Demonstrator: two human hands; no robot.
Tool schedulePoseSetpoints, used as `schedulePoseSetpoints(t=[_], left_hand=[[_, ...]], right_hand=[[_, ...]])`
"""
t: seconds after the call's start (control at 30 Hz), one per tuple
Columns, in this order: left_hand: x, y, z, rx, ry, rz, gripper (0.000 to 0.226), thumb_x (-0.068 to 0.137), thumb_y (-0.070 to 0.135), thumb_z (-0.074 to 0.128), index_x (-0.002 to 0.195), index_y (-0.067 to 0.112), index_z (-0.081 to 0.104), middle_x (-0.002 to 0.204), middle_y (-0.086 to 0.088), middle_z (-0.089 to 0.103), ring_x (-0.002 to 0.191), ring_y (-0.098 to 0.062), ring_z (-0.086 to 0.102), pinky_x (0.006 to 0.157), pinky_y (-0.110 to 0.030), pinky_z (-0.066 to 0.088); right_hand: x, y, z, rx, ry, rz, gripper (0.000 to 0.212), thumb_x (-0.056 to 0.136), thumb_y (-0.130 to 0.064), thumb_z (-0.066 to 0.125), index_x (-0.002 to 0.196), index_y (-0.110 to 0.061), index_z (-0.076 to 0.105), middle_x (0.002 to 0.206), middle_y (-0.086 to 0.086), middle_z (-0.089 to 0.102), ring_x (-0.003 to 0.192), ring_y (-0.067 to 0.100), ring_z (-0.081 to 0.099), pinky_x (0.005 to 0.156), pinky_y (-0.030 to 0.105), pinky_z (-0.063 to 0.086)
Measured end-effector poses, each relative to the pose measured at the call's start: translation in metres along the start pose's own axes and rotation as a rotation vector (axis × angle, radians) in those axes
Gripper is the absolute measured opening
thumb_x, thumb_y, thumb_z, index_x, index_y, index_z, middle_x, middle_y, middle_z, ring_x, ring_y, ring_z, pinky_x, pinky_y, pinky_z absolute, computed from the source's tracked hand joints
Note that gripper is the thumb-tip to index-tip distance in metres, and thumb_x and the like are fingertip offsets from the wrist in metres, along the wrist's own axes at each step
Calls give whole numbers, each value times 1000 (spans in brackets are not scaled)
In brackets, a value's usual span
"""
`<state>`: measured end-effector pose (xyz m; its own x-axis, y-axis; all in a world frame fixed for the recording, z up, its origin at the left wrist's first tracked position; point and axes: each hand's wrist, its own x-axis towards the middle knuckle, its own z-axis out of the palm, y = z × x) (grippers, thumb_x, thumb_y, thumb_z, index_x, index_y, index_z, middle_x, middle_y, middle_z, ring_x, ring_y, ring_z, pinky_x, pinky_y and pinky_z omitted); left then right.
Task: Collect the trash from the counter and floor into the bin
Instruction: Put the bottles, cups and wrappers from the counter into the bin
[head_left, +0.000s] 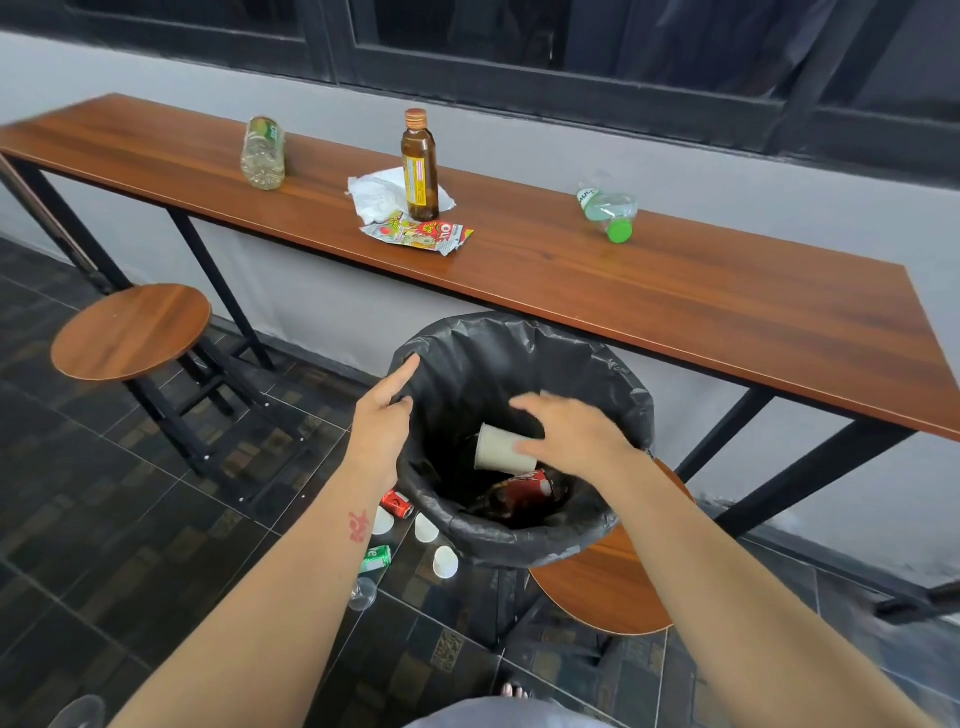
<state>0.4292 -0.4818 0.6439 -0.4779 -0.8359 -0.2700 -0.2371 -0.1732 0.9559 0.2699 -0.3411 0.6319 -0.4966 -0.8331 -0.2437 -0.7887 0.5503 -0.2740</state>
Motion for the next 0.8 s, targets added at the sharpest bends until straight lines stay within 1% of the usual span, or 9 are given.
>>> schedulePoseSetpoints(t=[0.07,0.2,0.23,0.3,0.37,0.47,0.63,0.73,0.8], left_hand=[[1,-2,-1,6,-13,4,49,102,2,41,131,37,60,148,9,43,138,-19,37,110,-34,31],[3,-1,-3,-73,-22,-27,52,101,-2,39,128,34,63,128,15,53,120,-11,49,102,-27,40],[4,-1,-3,-91,-23,-35,53,100,-4,39,127,33,65,127,15,55,119,-12,52,102,-28,42],[7,-6,-5,-116,-28,-42,56,98,-6,38,123,34,67,131,10,59,121,-19,56,105,-38,44],[9,-9,-7,-138,-24,-43,58,96,-9,39,120,35,69,131,7,62,120,-21,58,104,-44,45],[11,-9,-7,-150,1,-57,58,96,-9,39,120,33,69,128,6,63,117,-21,60,102,-44,47],[14,-3,-4,-119,8,-61,55,98,-11,37,129,25,64,119,10,65,106,-12,63,97,-38,51],[17,0,0,-85,6,-65,54,99,-10,35,133,23,61,108,20,63,93,2,60,94,-30,52],[19,2,2,-69,13,-67,54,99,-10,34,133,23,61,106,21,62,88,5,60,85,-22,53]], right_hand=[[2,-2,-17,79,193,-60,63,90,-47,61,146,-36,36,157,-6,30,146,14,25,114,43,33],[15,7,-55,146,631,-90,63,92,-44,59,148,-26,36,157,-4,29,147,13,20,114,35,24],[21,12,-63,142,723,-71,62,93,-42,59,148,-23,37,157,-2,30,147,15,21,113,33,23],[37,26,-76,147,820,6,63,94,-39,59,149,-19,36,157,4,30,147,20,22,115,34,22],[54,39,-85,151,814,102,65,94,-37,58,150,-17,32,159,6,26,148,24,19,117,36,20],[77,54,-94,176,752,199,64,95,-33,57,151,-22,29,161,9,19,148,29,15,118,39,19],[111,72,-104,217,614,269,59,97,-32,54,150,-37,28,162,13,5,146,34,18,114,45,28],[128,80,-110,211,567,292,55,98,-34,51,148,-39,30,162,13,-1,144,36,23,112,47,32],[137,83,-114,222,564,293,52,99,-34,48,148,-37,32,162,12,1,143,36,25,112,47,32]])
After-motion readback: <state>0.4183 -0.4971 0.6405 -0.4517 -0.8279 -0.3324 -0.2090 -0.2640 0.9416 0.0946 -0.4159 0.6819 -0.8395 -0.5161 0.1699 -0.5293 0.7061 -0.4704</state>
